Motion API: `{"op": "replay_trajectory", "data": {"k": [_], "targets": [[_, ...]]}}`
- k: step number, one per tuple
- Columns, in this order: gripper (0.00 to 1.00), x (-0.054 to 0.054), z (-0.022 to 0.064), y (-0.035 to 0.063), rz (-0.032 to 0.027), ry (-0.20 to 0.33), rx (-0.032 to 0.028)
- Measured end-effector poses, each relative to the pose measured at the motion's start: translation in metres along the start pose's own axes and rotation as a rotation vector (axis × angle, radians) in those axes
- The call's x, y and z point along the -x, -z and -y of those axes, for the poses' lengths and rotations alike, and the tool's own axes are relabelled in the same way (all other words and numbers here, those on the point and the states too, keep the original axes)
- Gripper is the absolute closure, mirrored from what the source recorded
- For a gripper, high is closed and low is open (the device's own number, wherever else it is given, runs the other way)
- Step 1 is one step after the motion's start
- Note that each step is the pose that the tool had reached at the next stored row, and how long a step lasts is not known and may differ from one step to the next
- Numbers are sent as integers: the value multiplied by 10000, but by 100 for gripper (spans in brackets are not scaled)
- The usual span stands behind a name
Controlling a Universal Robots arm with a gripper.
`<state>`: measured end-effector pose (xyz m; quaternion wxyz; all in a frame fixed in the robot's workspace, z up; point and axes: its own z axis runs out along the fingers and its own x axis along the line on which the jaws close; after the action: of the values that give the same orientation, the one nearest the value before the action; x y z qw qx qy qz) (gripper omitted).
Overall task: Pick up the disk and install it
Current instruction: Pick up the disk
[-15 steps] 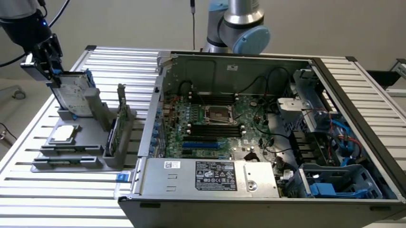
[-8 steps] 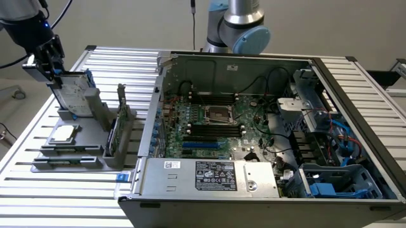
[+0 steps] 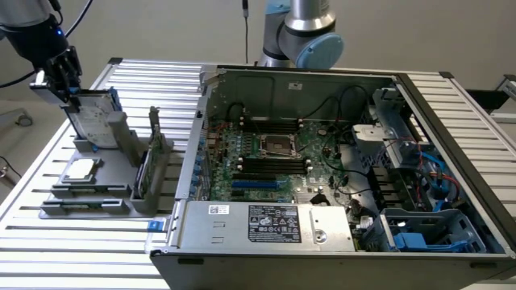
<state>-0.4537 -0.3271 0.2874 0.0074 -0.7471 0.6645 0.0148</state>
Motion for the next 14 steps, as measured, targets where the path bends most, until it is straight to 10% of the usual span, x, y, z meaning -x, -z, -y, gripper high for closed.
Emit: {"op": "replay_trajectory", "data": {"k": [14], "targets": [[67, -50, -6, 1, 2, -153, -4]]}}
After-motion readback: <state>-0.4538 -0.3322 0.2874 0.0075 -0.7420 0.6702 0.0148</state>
